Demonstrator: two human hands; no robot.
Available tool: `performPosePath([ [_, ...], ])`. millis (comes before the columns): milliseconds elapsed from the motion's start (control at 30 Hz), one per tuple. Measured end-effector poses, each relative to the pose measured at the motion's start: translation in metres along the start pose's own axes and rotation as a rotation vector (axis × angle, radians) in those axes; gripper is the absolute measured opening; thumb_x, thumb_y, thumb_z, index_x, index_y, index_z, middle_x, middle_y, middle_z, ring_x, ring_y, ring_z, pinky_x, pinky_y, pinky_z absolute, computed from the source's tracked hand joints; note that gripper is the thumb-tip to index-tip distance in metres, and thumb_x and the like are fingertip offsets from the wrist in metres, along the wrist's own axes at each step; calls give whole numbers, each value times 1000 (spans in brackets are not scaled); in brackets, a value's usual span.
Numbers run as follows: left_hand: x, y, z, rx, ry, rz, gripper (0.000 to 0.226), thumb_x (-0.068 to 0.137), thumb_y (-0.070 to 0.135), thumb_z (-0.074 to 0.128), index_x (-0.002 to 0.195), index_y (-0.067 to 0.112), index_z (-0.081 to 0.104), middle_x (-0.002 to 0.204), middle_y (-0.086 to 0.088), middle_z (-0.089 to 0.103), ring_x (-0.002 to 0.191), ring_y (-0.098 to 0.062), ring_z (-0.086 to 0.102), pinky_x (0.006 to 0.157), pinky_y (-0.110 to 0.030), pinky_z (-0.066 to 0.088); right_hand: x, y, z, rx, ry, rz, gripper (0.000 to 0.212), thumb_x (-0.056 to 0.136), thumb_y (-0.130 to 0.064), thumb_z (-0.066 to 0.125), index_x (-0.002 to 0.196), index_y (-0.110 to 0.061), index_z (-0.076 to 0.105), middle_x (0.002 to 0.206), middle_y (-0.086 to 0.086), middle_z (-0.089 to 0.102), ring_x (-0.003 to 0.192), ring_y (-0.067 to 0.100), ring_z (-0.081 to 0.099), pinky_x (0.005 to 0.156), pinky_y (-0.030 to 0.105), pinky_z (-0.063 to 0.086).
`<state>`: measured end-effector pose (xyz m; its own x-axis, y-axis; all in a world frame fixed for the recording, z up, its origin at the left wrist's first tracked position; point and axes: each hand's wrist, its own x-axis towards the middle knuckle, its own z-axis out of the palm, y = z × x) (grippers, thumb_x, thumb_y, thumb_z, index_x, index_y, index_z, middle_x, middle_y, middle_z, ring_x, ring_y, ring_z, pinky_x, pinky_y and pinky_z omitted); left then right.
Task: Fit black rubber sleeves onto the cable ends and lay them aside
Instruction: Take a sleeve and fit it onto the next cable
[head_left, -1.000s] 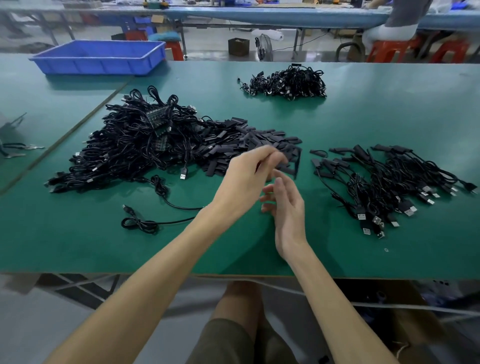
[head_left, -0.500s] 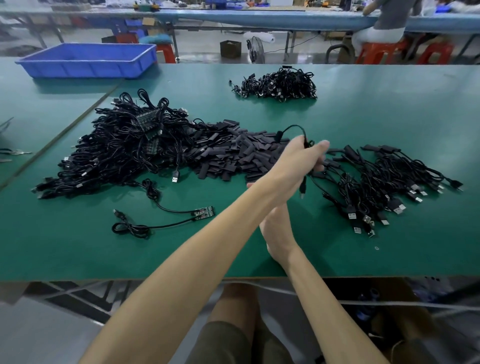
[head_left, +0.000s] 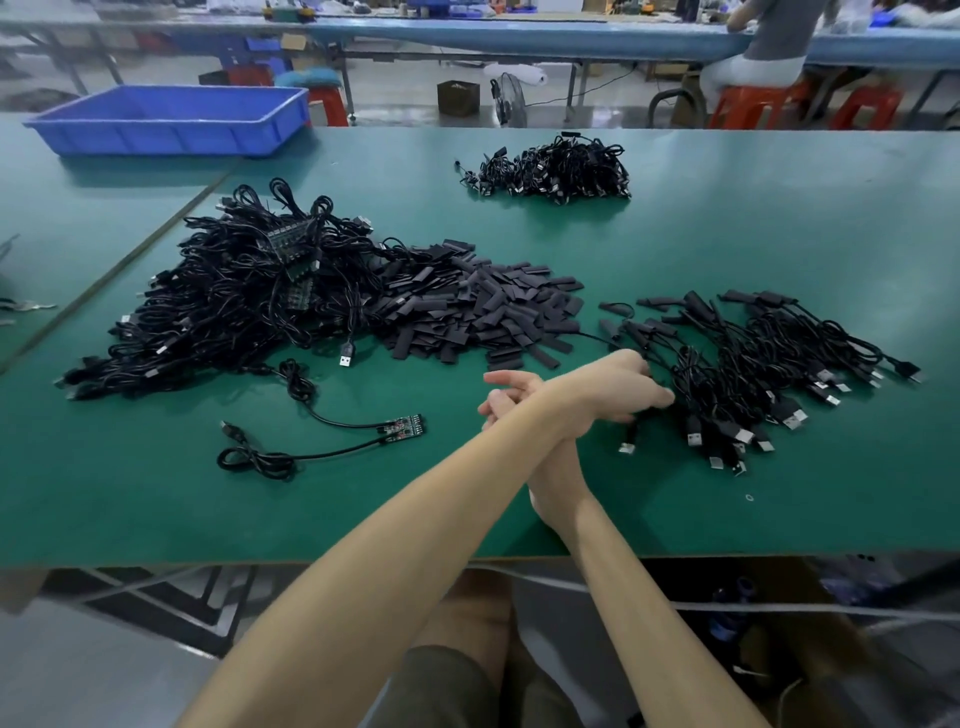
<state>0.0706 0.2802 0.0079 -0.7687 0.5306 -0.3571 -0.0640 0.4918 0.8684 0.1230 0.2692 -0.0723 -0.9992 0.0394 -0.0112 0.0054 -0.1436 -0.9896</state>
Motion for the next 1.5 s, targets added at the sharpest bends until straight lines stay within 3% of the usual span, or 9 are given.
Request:
performPosePath([
  [167,0,2,9,101,-58,40,59,103,23,58,155,7,36,160,-8,38,137,-24,49,114,-33,39,2,-5,-3,55,2,-57,22,107,-7,52,128,0,55,87,4,61,63,4,56,56,19,47],
  [300,-14,2,-3,215,144,188,43,102,15,57,144,6,54,148,-10,54,132,-24,53,109,-30,42,0,-6,1,20,-26,-51,20,106,-7,54,125,0,58,87,4,62,67,6,57,60,20,49],
  [400,-36,-3,-22,44,356,361,26,99,2,56,121,7,69,121,-7,72,109,-19,68,90,-28,53,0,-13,3,28,5,-47,14,102,-8,57,103,-15,68,83,1,63,71,10,55,62,23,47],
  [467,-52,-11,-45,74,473,376,20,97,2,59,108,10,73,106,-2,74,96,-15,70,80,-23,52,1,-13,4,-94,78,-86,33,101,-9,53,77,-28,66,66,-7,61,58,6,51,56,22,41],
  [567,-76,-33,-92,416,502,188,9,93,11,67,99,13,74,96,3,73,86,-11,66,78,-22,50,2,-11,6,-57,96,-89,24,108,-18,54,91,-7,67,69,0,66,57,12,57,54,24,44],
  [733,-107,-87,-145,885,211,-261,34,82,34,84,100,12,66,96,-1,66,91,-23,64,83,-40,56,3,-7,5,-128,82,-94,24,109,-20,51,100,-12,71,74,-2,69,62,11,62,56,22,48],
  [1000,-106,-111,-144,642,349,-31,31,73,22,90,78,24,59,79,5,64,69,-11,60,64,-28,49,2,-7,5,-173,16,-110,14,106,-21,58,102,-16,70,79,-6,71,67,10,65,59,22,47],
  [1200,-100,-92,-124,200,320,41,18,88,14,80,91,3,66,73,-6,70,58,-13,67,62,-27,60,4,-7,7,-267,-12,-111,16,100,-15,67,115,-18,69,103,-3,75,96,14,70,78,28,57],
  [1500,-99,-88,-116,319,342,-4,5,89,14,70,92,13,67,80,-9,74,72,-31,74,74,-45,64,3,-7,8,-210,55,-81,7,94,-10,74,101,-13,73,89,7,78,80,15,73,64,26,56],
])
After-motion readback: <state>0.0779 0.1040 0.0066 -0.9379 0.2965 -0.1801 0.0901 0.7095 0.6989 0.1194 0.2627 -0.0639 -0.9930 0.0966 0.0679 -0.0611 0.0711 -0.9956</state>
